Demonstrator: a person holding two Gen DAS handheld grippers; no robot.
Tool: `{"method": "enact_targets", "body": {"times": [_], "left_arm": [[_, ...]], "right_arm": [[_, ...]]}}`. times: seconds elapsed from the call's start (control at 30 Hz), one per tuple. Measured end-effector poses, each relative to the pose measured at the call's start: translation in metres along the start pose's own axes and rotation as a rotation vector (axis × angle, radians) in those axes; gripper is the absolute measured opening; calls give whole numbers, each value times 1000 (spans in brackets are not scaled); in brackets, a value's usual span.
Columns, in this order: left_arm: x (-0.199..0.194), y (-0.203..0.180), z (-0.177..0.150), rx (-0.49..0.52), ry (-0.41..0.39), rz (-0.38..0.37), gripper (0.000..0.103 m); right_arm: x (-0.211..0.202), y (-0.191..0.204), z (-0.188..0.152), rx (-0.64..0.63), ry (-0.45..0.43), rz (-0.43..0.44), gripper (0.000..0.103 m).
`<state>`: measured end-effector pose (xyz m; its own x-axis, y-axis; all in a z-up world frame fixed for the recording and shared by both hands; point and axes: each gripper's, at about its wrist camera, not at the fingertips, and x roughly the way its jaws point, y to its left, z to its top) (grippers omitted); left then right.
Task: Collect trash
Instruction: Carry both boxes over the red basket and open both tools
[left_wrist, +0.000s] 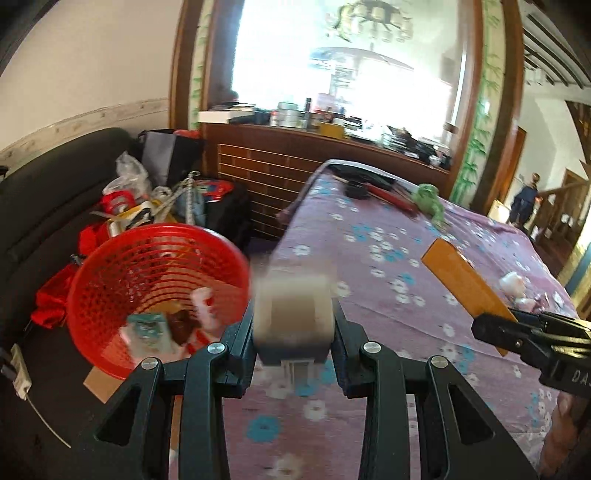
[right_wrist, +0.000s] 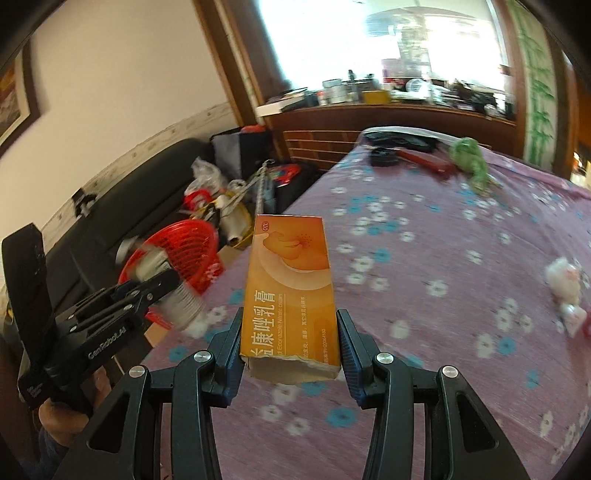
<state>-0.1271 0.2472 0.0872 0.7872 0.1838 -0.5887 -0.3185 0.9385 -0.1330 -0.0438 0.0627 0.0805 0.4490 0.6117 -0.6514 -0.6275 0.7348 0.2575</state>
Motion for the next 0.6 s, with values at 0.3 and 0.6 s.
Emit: {"method": "enact_targets", "body": {"times": [0.3,0.6], "left_arm": [[0,57,5,-66,-3,61,33],[15,111,10,-139,22,108,33]], "right_arm": [[31,54,16,-82,43,58,49],[68,96,38,-126,92,118,50]]}}
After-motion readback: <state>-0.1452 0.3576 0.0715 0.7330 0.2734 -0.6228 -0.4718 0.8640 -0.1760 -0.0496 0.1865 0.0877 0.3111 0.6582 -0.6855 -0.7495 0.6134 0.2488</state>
